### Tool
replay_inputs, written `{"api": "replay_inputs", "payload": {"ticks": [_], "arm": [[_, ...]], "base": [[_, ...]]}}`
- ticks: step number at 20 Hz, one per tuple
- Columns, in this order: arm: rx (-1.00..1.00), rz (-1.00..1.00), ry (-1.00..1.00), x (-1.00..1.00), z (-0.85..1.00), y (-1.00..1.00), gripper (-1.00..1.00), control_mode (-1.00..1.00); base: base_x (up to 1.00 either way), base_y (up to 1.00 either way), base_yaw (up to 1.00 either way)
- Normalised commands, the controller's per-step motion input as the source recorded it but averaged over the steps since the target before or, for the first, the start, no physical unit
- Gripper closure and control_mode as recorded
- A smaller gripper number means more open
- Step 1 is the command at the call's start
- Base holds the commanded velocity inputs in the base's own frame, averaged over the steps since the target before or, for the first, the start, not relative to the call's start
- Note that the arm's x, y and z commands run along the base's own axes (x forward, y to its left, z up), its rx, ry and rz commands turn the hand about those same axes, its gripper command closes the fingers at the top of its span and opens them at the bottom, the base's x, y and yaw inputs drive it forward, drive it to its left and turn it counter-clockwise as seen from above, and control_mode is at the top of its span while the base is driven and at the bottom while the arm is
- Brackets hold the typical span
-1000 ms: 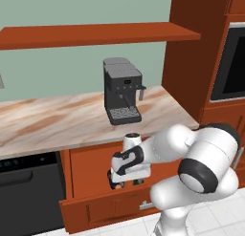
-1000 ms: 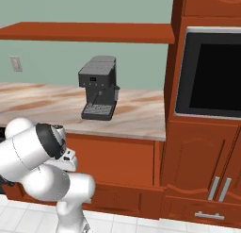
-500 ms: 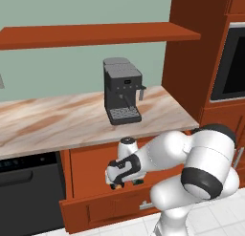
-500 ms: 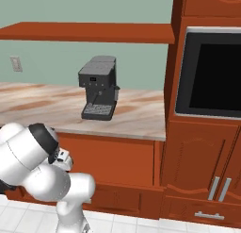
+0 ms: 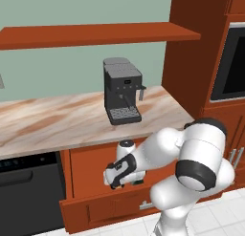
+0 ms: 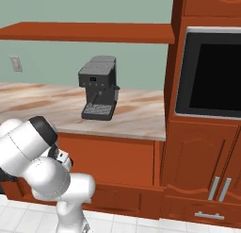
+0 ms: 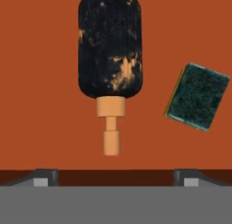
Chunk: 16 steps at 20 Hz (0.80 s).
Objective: Restock the sink supplies by placing the sponge and soap dispenser on the counter and next to the sink. Make sure the soap dispenser is upright.
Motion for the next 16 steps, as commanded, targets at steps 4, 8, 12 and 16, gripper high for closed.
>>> {"api": "replay_inputs", "payload": {"ticks": [4, 8, 12, 16], "arm": [[0.00, 0.00, 0.00, 0.12, -0.01, 0.00, -1.00, -1.00], [0.00, 0.00, 0.00, 0.13, 0.00, 0.05, -1.00, -1.00], [0.00, 0.00, 0.00, 0.06, -0.02, 0.08, -1.00, -1.00], [0.00, 0.00, 0.00, 0.04, -0.06, 0.04, -1.00, -1.00]], "base": [[0.00, 0.00, 0.00], [0.00, 0.00, 0.00], [0.00, 0.00, 0.00], [0.00, 0.00, 0.00]]}}
